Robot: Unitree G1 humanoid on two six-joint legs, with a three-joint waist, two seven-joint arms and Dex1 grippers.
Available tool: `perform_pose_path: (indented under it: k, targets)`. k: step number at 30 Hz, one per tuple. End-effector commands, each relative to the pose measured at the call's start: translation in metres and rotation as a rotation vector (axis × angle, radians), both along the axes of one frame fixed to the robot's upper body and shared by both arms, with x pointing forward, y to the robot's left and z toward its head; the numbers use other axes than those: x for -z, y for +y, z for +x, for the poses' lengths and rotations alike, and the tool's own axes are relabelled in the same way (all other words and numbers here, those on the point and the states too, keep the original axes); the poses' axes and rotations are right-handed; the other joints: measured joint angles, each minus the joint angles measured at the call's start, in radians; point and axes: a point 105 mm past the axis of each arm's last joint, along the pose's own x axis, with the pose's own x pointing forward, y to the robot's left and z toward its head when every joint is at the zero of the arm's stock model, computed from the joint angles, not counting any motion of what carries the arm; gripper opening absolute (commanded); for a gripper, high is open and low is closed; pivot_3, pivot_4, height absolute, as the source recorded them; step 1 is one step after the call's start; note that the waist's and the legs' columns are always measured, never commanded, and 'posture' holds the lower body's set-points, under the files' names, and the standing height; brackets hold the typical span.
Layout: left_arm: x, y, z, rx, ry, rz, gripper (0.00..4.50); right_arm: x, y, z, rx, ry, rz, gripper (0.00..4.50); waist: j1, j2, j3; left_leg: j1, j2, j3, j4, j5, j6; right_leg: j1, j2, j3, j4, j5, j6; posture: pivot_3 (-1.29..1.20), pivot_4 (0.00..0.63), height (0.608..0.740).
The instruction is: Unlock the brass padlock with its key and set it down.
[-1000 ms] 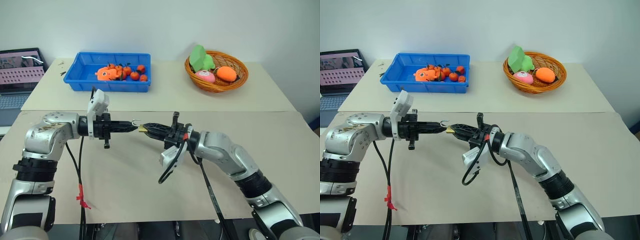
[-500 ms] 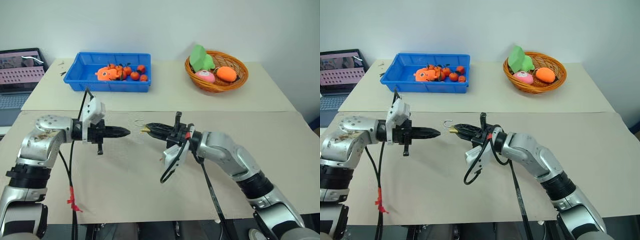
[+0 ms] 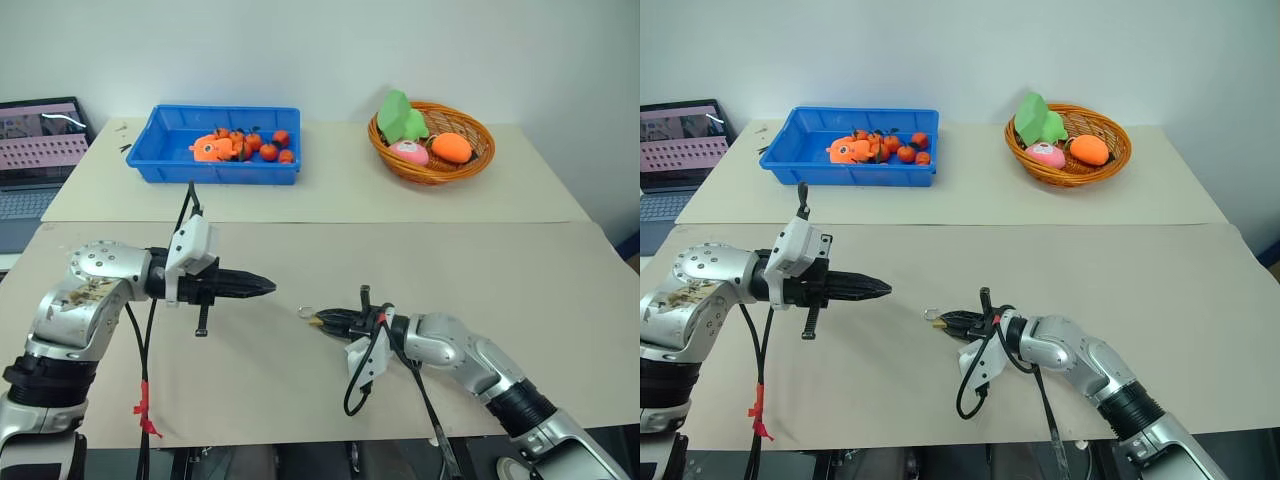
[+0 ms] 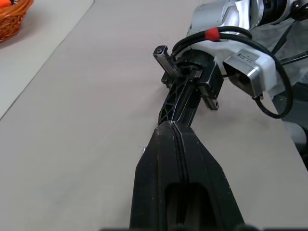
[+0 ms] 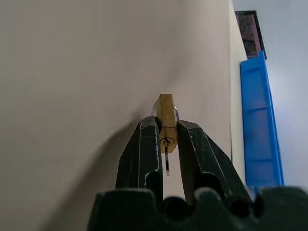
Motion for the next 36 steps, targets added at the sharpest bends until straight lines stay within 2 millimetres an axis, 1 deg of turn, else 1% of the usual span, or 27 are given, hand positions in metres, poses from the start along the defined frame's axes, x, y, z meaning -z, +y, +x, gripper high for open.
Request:
perform_pose_path:
  k: [1,4,7,9,10,14,15,20,24,27,29,31,33,34,36]
  targets:
    - [-0.005,0.004,-0.009,0.025,0.011,0.038,0.04,-0.004,0.003,0.004,-0.027,-0.034,0.007,0.11,0.001,0.000,0.000,0.000,0.000,0.000,0.000,0.000,0.000,0.000,0.000,0.000,0.000,0.000,0.000,0.00,0.150,0.740]
    - [-0.002,0.007,-0.012,0.033,0.029,0.065,0.04,-0.002,0.006,0.006,-0.039,-0.034,0.003,0.11,0.001,0.000,0.000,0.004,0.000,0.000,0.000,0.000,0.000,0.003,0.000,0.000,0.000,0.000,0.000,0.00,0.150,0.740]
    - [-0.002,0.007,-0.013,0.036,0.032,0.070,0.04,0.000,0.007,0.006,-0.054,-0.029,-0.003,0.11,0.002,0.000,0.000,0.012,0.000,0.000,0.000,0.000,0.000,0.012,0.000,0.000,-0.001,-0.001,0.000,0.00,0.150,0.740]
    - [-0.002,0.007,-0.013,0.037,0.031,0.072,0.00,0.002,0.009,0.004,-0.060,-0.003,-0.004,1.11,0.002,0.000,0.000,0.015,0.000,0.001,0.000,0.000,0.000,0.014,0.000,0.000,-0.001,-0.004,0.003,0.00,0.150,0.740]
    - [-0.001,0.007,-0.013,0.037,0.030,0.072,0.00,0.003,0.009,0.004,-0.061,0.009,-0.005,1.26,0.002,0.000,0.000,0.015,0.000,0.001,0.000,0.001,0.001,0.014,0.000,0.000,0.000,-0.004,0.003,0.00,0.150,0.740]
    - [-0.002,0.006,-0.012,0.037,0.027,0.070,0.00,0.005,0.007,0.004,-0.052,0.021,-0.031,2.74,0.001,0.000,0.000,0.016,0.001,0.000,0.000,0.001,0.001,0.014,0.000,0.000,0.001,-0.003,0.003,0.00,0.150,0.740]
    - [-0.002,0.005,-0.011,0.037,0.024,0.069,0.00,0.006,0.004,0.005,-0.045,0.040,-0.040,3.00,0.002,0.000,0.000,0.016,0.001,0.000,0.000,0.001,0.001,0.014,0.000,0.000,0.001,-0.003,0.003,0.00,0.150,0.740]
    - [-0.001,0.003,-0.008,0.035,0.018,0.065,0.00,0.007,-0.006,0.002,-0.016,0.129,-0.068,3.00,0.006,0.000,0.000,0.014,0.000,0.000,0.000,0.001,0.001,0.014,0.000,0.000,0.000,-0.003,0.002,0.00,0.150,0.740]
    - [0.000,0.001,-0.006,0.042,0.015,0.058,0.00,0.001,-0.025,-0.016,-0.003,0.299,-0.119,3.00,0.019,0.000,0.000,0.013,0.000,0.000,0.000,0.001,0.001,0.014,-0.001,0.000,-0.001,-0.003,0.002,0.00,0.150,0.740]
    - [0.003,-0.001,-0.006,0.056,0.021,0.057,0.00,-0.006,-0.028,-0.025,0.017,0.414,-0.095,3.00,0.024,0.000,0.000,0.014,0.000,0.001,0.000,0.001,0.001,0.014,-0.001,0.000,-0.002,-0.003,0.002,0.00,0.150,0.740]
    - [0.005,-0.003,-0.007,0.062,0.025,0.053,0.00,-0.012,-0.027,-0.024,0.045,0.471,-0.040,3.00,0.026,0.000,0.000,0.014,0.000,0.001,0.000,0.001,0.001,0.014,0.000,0.000,-0.001,-0.003,0.002,0.00,0.150,0.740]
    - [0.006,-0.004,-0.007,0.057,0.032,0.044,0.00,-0.019,-0.028,-0.016,0.122,0.536,0.052,3.00,0.025,0.000,0.000,0.014,0.001,0.001,0.000,0.001,0.001,0.013,0.000,0.000,-0.001,-0.003,0.002,0.00,0.150,0.740]
    - [0.008,-0.003,-0.003,0.027,0.032,0.033,0.00,-0.027,-0.035,-0.003,0.233,0.601,0.161,3.00,0.025,0.000,0.000,0.014,0.001,0.001,0.000,0.001,0.001,0.013,0.000,0.000,0.000,-0.004,0.002,0.00,0.150,0.740]
    - [0.010,-0.003,0.000,-0.008,0.031,0.026,0.00,-0.033,-0.041,0.006,0.312,0.649,0.246,3.00,0.027,0.000,0.000,0.014,0.001,0.001,0.000,0.001,0.001,0.013,0.000,0.000,0.000,-0.003,0.002,0.00,0.150,0.740]
    - [0.012,-0.003,0.005,-0.084,0.028,-0.004,0.00,-0.050,-0.056,0.015,0.433,0.714,0.448,3.00,0.032,0.000,0.000,0.014,0.001,0.001,0.000,0.001,0.001,0.013,0.000,0.000,0.000,-0.003,0.002,0.00,0.150,0.740]
